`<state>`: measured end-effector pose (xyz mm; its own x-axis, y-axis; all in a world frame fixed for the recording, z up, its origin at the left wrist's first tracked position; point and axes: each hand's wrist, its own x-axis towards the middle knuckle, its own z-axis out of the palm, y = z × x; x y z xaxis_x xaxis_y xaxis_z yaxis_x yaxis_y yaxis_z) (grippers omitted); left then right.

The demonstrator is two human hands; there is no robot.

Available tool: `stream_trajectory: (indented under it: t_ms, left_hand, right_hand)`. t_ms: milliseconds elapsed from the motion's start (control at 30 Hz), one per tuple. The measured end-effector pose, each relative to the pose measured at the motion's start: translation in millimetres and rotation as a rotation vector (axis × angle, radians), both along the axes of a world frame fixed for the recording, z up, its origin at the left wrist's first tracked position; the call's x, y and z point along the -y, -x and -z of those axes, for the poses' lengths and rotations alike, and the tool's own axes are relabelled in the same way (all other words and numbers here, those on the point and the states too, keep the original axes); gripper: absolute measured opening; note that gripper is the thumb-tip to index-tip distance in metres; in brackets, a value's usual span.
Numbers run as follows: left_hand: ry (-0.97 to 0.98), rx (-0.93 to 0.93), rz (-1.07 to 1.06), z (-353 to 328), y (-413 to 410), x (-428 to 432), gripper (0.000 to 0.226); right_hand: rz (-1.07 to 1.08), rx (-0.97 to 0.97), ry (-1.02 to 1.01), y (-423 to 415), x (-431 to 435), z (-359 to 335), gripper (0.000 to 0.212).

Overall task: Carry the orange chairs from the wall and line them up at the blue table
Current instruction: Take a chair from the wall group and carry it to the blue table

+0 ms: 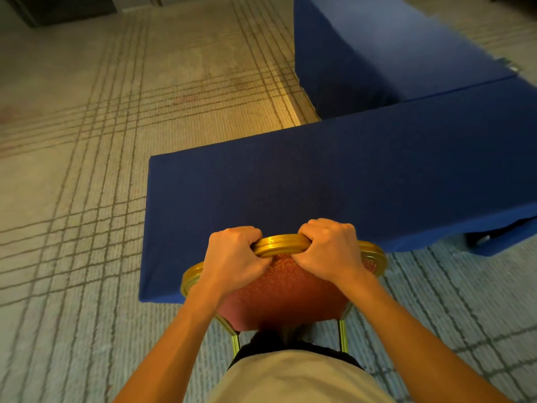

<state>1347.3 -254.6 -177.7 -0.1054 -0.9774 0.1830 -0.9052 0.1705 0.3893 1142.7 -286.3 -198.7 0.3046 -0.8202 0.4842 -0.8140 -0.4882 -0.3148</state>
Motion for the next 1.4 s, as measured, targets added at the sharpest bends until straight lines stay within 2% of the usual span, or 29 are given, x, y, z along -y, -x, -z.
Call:
stream_trajectory:
  t_ms: [100, 267, 667, 867, 1000, 1133, 1233, 1400]
  left_hand:
    - [-0.039, 0.039, -0.015, 8.2, -3.2, 7.3, 0.043]
    - [-0.133, 0.092, -0.105, 31.2, -12.7, 6.5, 0.033]
    - [-0.314, -0.112, -0.097, 36.2, -0.2, 32.8, 0.042]
    - [-0.343, -0.061, -0.091, 41.8, 3.6, 29.4, 0.038]
    - [-0.345, 0.003, -0.09, 50.8, 11.1, 23.0, 0.029]
    - [-0.358, 0.045, -0.064, 58.3, 16.1, 24.7, 0.029]
    - [-0.401, 0.015, -0.146, 71.6, 3.6, 18.6, 0.027]
    - [-0.479, -0.061, -0.204, 75.0, -19.4, 2.4, 0.04]
  right_hand:
    - [-0.053, 0.001, -0.011, -6.9, 12.4, 9.9, 0.03]
    - [-0.133, -0.05, -0.067, -18.7, 23.9, 30.4, 0.03]
    - [-0.185, -0.071, -0.173, -7.6, 53.3, 34.0, 0.032]
    - [-0.222, -0.051, -0.153, 0.6, 46.3, 47.1, 0.028]
    - [-0.245, -0.112, -0.254, 7.1, 49.2, 57.3, 0.033]
    - [-0.226, -0.239, -0.443, 10.6, 48.3, 67.6, 0.044]
    - [-0.268, -0.295, -0.517, -2.4, 47.6, 64.5, 0.035]
    - [-0.368, -0.363, -0.559, -29.9, 36.4, 63.4, 0.032]
